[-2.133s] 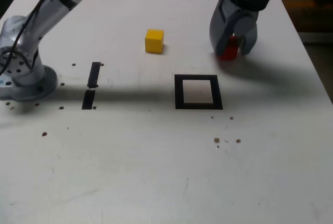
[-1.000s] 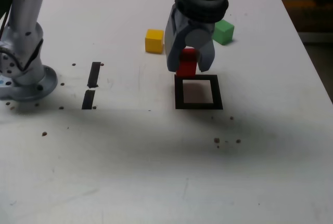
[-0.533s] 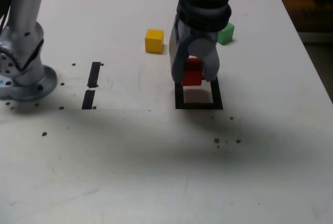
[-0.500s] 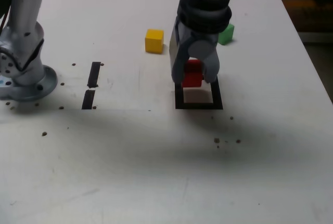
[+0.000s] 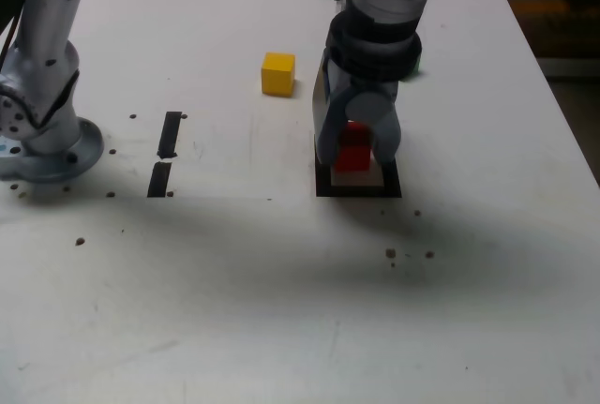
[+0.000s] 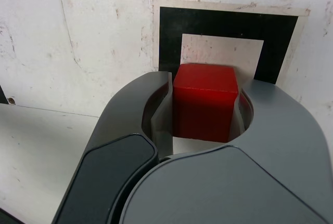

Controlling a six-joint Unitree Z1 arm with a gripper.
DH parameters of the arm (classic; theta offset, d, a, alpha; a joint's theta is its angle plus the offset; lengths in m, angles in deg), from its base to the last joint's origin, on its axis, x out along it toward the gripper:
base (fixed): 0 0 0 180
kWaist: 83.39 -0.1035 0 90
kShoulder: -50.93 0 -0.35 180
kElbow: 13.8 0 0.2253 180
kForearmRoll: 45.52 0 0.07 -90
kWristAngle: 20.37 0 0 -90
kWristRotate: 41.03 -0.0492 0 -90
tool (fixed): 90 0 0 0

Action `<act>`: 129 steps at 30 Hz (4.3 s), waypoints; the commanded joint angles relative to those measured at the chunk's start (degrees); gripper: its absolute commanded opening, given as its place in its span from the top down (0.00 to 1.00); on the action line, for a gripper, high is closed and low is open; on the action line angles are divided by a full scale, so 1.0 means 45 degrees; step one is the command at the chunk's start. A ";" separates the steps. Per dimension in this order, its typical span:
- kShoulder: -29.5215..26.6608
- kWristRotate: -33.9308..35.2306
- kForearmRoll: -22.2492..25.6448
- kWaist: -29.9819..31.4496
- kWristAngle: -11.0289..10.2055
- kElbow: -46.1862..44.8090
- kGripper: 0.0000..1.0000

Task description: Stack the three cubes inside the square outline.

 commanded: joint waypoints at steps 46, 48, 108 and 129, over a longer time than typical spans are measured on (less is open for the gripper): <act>0.1894 -1.1461 0.4117 -0.5055 -0.3144 0.6430 0.01; 0.1602 -1.1241 0.4106 -0.5147 -0.3366 0.5799 0.01; -0.1272 -0.6862 -0.2560 -0.6178 -0.1563 -0.3899 0.71; -0.2716 -0.5237 0.0672 -0.4418 -0.1212 -0.1461 0.87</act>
